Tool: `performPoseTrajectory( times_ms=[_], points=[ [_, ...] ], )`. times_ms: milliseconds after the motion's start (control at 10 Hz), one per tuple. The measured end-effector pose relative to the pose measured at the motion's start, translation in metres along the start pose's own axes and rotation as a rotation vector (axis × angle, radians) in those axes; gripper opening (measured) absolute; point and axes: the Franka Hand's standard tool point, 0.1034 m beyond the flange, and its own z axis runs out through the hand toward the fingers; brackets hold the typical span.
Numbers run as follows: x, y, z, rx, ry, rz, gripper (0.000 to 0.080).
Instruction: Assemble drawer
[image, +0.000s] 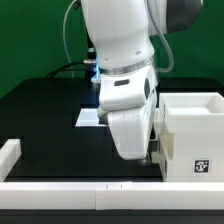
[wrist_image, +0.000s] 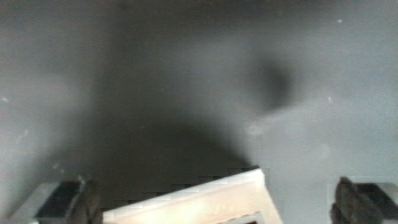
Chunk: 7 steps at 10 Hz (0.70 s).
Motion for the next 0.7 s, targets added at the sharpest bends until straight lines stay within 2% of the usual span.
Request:
performPoseTrajectory(
  times_ms=[200, 400, 700],
  points=[
    [-0.004, 0.000, 0.001, 0.000, -0.004, -0.003, 0.0650],
    [-0.040, 0.009, -0.005, -0.012, -0.011, -0.083, 0.0650],
    [-0.038, 0.008, -0.004, -0.011, -0.011, -0.053, 0.0650]
  ],
)
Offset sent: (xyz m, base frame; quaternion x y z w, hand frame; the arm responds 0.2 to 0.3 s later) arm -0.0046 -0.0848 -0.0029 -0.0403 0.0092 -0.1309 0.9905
